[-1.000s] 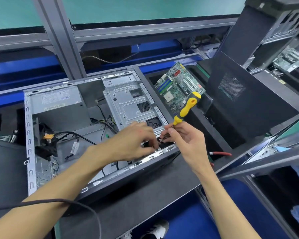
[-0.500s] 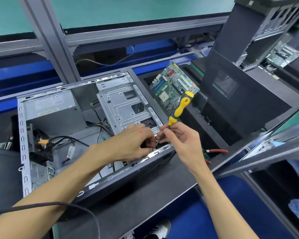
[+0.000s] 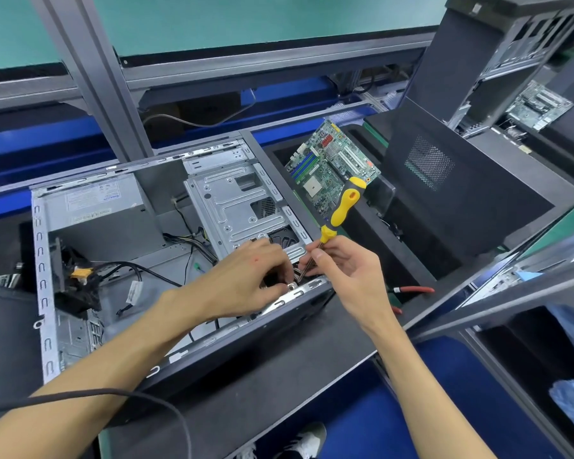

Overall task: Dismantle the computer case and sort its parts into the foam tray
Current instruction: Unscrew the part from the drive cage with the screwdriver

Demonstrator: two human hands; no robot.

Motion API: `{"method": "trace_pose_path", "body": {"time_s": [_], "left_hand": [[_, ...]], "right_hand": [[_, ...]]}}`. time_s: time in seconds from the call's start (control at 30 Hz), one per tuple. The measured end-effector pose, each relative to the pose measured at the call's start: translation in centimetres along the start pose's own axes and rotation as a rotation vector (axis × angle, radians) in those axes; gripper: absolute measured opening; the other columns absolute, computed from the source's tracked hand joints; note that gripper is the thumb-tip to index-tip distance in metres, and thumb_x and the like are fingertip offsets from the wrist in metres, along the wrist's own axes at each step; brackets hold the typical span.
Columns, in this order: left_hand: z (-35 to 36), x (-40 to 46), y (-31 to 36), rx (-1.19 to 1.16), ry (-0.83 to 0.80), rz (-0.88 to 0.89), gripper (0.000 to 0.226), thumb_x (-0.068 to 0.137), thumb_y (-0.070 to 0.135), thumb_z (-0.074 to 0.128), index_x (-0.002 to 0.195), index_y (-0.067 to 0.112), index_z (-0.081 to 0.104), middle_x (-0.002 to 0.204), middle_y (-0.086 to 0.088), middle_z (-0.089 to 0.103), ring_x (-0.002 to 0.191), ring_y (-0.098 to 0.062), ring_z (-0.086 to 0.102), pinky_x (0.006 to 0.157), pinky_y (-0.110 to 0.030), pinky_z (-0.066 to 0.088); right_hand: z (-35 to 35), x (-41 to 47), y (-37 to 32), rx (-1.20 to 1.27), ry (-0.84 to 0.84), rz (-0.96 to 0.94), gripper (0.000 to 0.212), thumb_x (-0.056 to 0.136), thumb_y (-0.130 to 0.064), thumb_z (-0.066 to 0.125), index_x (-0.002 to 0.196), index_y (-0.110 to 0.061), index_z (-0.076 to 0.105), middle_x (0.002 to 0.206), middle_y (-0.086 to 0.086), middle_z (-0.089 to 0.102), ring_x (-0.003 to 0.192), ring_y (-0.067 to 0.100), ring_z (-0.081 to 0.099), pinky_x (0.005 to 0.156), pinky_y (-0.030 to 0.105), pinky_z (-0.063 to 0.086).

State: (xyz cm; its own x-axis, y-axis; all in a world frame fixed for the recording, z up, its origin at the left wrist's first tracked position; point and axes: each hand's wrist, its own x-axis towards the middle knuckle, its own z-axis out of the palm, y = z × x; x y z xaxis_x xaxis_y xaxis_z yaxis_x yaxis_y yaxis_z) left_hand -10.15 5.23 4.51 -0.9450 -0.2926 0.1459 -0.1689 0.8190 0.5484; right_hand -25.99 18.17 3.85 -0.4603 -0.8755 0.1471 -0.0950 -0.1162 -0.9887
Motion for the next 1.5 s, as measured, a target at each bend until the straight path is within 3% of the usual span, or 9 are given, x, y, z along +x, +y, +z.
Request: {"method": "trace_pose_path", "body": {"time_s": [0.17,0.23,0.3,0.37,0.5,0.67,0.83,1.17,1.5], "left_hand": [[0.4,-2.6,0.0,-0.116,0.471,-0.531,0.022,0.092,0.033,0.062,0.099,0.028,0.042,0.098,0.014,0.044,0.085,-0.004,0.047,0.076,-0.028,0.046],[0.1,-4.1,-0.6,-0.326,0.622,-0.787,0.033,0.09,0.039,0.068,0.105,0.025,0.042,0.104,0.011,0.043,0.091,-0.003,0.048,0.085,-0.03,0.046],[-0.2,-5.4,-1.5,-0.749,0.596,-1.059,0.057,0.081,0.046,0.078,0.12,0.019,0.045,0.121,0.001,0.048,0.108,-0.011,0.053,0.098,-0.04,0.048],[-0.3,-5.8,-1.8,-1.261,0.382,-1.203,0.078,0.069,0.048,0.084,0.129,0.012,0.051,0.125,-0.011,0.057,0.107,-0.023,0.061,0.091,-0.045,0.053],[-0.1,-4.4,-2.1,-1.585,0.092,-1.151,0.04,0.075,0.037,0.079,0.107,0.015,0.069,0.093,-0.015,0.075,0.073,-0.029,0.073,0.06,-0.035,0.058],[0.7,-2.6,-2.6,-1.721,0.122,-1.14,0.024,0.077,0.013,0.077,0.099,0.002,0.078,0.115,-0.019,0.072,0.1,-0.034,0.072,0.087,-0.053,0.059],[1.4,-2.4,-2.9,-1.726,0.167,-1.097,0.018,0.07,0.01,0.077,0.086,0.002,0.08,0.096,-0.017,0.076,0.082,-0.032,0.076,0.066,-0.048,0.062],[1.7,-2.7,-3.5,-1.75,0.176,-1.036,0.01,0.078,0.009,0.074,0.083,0.002,0.081,0.098,-0.018,0.076,0.087,-0.031,0.076,0.068,-0.043,0.061],[1.8,-2.6,-3.7,-1.723,0.165,-1.03,0.015,0.074,0.009,0.076,0.087,0.003,0.081,0.103,-0.019,0.075,0.091,-0.031,0.075,0.071,-0.044,0.061]], "right_hand": [[-0.1,0.0,-0.1,-0.015,-0.022,0.002,0.012,0.098,-0.003,0.062,0.103,-0.009,0.072,0.09,0.008,0.075,0.086,0.027,0.074,0.077,0.032,0.061],[-0.1,0.0,-0.1,-0.031,-0.028,0.003,0.012,0.098,-0.004,0.062,0.104,-0.009,0.071,0.091,0.007,0.076,0.087,0.027,0.075,0.077,0.032,0.061],[0.0,0.2,-0.1,-0.038,-0.035,0.005,0.012,0.098,-0.003,0.061,0.103,-0.01,0.071,0.091,0.007,0.076,0.087,0.026,0.075,0.077,0.031,0.061],[0.2,0.3,-0.2,-0.034,-0.04,0.012,0.012,0.098,-0.003,0.061,0.102,-0.01,0.071,0.091,0.008,0.076,0.087,0.026,0.075,0.077,0.031,0.061],[0.6,0.4,0.1,-0.056,-0.086,0.036,0.013,0.097,-0.001,0.061,0.099,-0.009,0.071,0.09,0.009,0.076,0.085,0.026,0.075,0.079,0.031,0.06],[0.6,0.6,0.2,-0.105,-0.1,0.047,0.017,0.095,0.002,0.06,0.094,-0.012,0.07,0.088,0.007,0.075,0.084,0.026,0.075,0.079,0.032,0.06],[0.3,0.6,0.2,-0.126,-0.114,0.036,0.015,0.094,-0.001,0.06,0.093,-0.012,0.071,0.088,0.006,0.075,0.084,0.026,0.075,0.079,0.033,0.061],[0.4,0.4,0.3,-0.205,-0.145,0.026,0.01,0.089,-0.013,0.061,0.088,-0.014,0.071,0.084,0.004,0.075,0.079,0.026,0.074,0.079,0.045,0.062],[0.3,0.6,-0.5,-0.486,-0.175,-0.186,0.014,0.089,-0.011,0.076,0.102,-0.014,0.079,0.089,0.001,0.075,0.078,0.015,0.071,0.075,0.028,0.061]]}}
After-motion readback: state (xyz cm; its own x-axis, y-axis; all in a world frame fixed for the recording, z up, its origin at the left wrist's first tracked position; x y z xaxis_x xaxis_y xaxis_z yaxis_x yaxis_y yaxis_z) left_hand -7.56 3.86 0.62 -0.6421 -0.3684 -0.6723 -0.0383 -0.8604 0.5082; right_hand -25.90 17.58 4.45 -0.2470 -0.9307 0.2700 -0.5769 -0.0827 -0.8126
